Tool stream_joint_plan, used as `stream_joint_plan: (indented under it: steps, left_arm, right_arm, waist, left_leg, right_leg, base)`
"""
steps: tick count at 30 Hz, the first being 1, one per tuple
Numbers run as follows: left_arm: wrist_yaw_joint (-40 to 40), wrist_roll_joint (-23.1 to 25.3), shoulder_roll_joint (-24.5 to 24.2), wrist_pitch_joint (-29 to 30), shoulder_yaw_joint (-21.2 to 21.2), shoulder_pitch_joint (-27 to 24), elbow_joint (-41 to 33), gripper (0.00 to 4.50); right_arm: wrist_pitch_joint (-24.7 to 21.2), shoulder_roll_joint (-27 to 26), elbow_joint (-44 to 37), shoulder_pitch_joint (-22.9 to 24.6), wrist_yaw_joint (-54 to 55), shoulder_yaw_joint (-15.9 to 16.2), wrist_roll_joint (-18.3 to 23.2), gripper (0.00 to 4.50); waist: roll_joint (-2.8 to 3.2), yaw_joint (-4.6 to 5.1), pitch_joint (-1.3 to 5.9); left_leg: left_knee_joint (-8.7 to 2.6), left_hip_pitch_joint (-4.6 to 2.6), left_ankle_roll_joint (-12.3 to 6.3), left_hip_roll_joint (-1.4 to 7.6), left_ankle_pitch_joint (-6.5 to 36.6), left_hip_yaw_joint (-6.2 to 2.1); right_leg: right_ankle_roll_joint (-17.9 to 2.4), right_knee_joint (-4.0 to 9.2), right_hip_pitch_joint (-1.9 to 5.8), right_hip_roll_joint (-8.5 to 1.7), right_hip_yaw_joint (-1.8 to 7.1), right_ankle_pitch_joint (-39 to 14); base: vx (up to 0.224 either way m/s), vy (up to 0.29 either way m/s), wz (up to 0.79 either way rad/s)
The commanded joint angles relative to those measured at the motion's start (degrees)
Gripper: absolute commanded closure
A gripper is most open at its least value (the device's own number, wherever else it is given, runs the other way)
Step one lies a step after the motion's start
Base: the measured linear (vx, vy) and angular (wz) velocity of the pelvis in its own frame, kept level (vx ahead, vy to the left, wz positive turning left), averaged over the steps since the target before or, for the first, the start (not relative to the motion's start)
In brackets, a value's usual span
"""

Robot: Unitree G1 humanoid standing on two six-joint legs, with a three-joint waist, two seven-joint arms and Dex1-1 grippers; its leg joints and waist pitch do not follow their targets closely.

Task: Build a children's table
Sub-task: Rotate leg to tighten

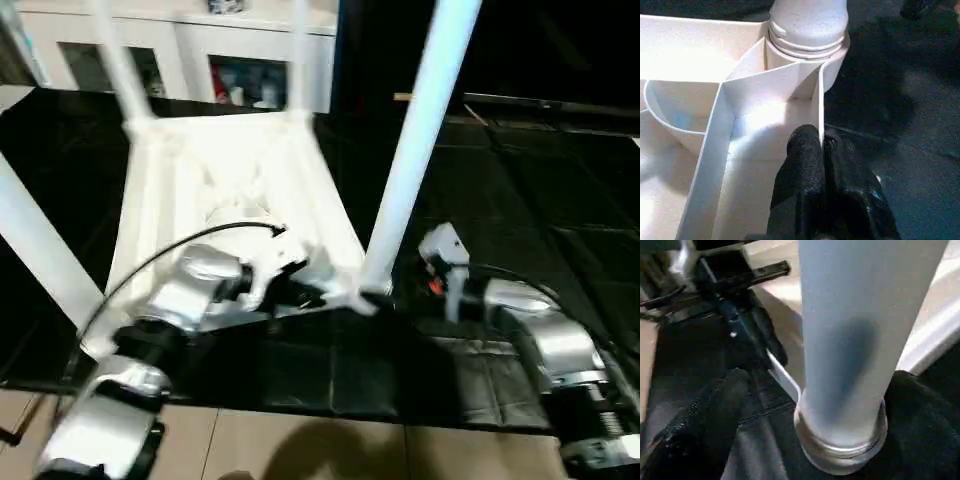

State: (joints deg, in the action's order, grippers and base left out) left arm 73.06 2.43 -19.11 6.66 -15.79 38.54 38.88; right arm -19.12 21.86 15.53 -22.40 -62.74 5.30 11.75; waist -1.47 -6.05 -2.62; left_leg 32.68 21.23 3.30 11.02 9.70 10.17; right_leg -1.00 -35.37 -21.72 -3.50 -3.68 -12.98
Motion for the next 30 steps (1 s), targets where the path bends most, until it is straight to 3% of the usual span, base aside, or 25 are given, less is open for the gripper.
stream_joint_plan:
  steps: [1, 5, 9, 12, 16, 21, 25, 26, 30]
  left_arm:
    - [4.08, -0.64, 0.13, -2.36, -2.30, -0.38, -1.45, 4.50]
    - [10.60, -0.87, -2.15, -4.98, -4.74, -1.85, -3.17, 4.50]
    - [12.51, -0.70, -2.86, -6.33, -5.66, -2.48, -3.90, 4.50]
    - [13.10, -0.42, -3.20, -6.95, -6.33, -2.83, -4.65, 4.50]
    - [13.72, -0.53, -3.48, -7.38, -6.70, -3.08, -5.23, 4.50]
    - [14.61, -0.33, -3.82, -7.75, -7.04, -3.61, -6.26, 4.50]
    - [14.20, 0.00, -4.05, -8.12, -7.35, -3.66, -6.33, 4.50]
    - [14.11, 0.03, -4.12, -8.23, -7.41, -3.67, -6.32, 4.50]
    - [13.98, 0.05, -4.26, -8.34, -7.41, -3.73, -6.25, 4.50]
  right_arm:
    - [0.21, 2.31, -0.94, -0.07, -4.44, 0.73, 1.71, 0.02]
    - [0.50, 6.79, -0.28, -1.06, -15.23, 2.89, 4.32, 0.02]
    - [1.90, 7.33, 1.53, -2.19, -17.95, 4.03, 3.43, 0.02]
    - [3.20, 7.21, 3.72, -3.37, -19.26, 4.96, 2.55, 0.02]
    - [3.82, 7.22, 4.90, -4.14, -20.18, 5.65, 2.90, 0.39]
    - [5.32, 6.39, 7.01, -5.37, -21.33, 6.46, 2.41, 0.76]
    - [5.87, 6.14, 7.81, -5.86, -22.08, 6.93, 2.37, 1.17]
    - [6.16, 6.08, 8.04, -5.93, -22.11, 6.99, 2.33, 1.20]
    - [6.82, 6.02, 8.71, -6.01, -22.38, 7.26, 2.31, 1.60]
  waist:
    - [-0.22, 0.05, 3.53]
    - [-0.27, -0.80, 3.59]
    - [-0.26, -1.01, 3.56]
    - [-0.65, -1.18, 3.44]
    - [-0.65, -1.70, 3.32]
    - [-0.74, -1.54, 3.27]
    - [-0.77, -1.66, 3.41]
    - [-1.03, -1.72, 3.43]
    - [-0.93, -1.70, 3.40]
  left_leg:
    - [-2.76, -0.97, -5.10, 2.92, 5.36, -0.53]
    - [-2.58, -0.91, -5.62, 2.99, 5.28, -0.49]
    - [-2.57, -0.94, -5.28, 3.07, 5.56, -0.46]
    - [-2.60, -1.04, -4.50, 3.09, 6.40, -0.39]
    - [-2.65, -1.06, -3.65, 3.12, 7.29, -0.41]
    - [-2.69, -0.98, -2.67, 3.09, 8.43, -0.50]
    - [-2.55, -0.96, -3.07, 3.06, 7.42, -0.46]
    - [-2.50, -0.88, -3.37, 3.02, 6.74, -0.44]
    - [-2.51, -0.92, -3.41, 3.01, 7.10, -0.44]
  right_leg:
    - [-14.80, 3.08, 2.83, -5.00, 2.85, 5.40]
    - [-14.62, 2.91, 2.92, -5.03, 2.82, 5.54]
    - [-14.68, 3.00, 2.62, -5.20, 2.73, 3.72]
    - [-14.74, 3.08, 2.45, -5.14, 2.78, 1.35]
    - [-13.88, 3.25, 2.33, -5.25, 2.85, -1.81]
    - [-13.21, 3.37, 2.23, -5.32, 2.84, -4.64]
    - [-13.44, 3.11, 2.26, -5.20, 2.87, -2.28]
    - [-13.46, 2.97, 2.31, -5.20, 2.85, -1.41]
    - [-13.47, 3.08, 2.28, -5.22, 2.80, -2.16]
  base:
    - [0.000, 0.000, 0.00]
    - [0.000, 0.000, 0.00]
    - [0.000, 0.000, 0.00]
    - [0.000, 0.000, 0.00]
    - [0.000, 0.000, 0.00]
    - [0.000, 0.000, 0.00]
    - [0.000, 0.000, 0.00]
    - [0.000, 0.000, 0.00]
    - [0.000, 0.000, 0.00]
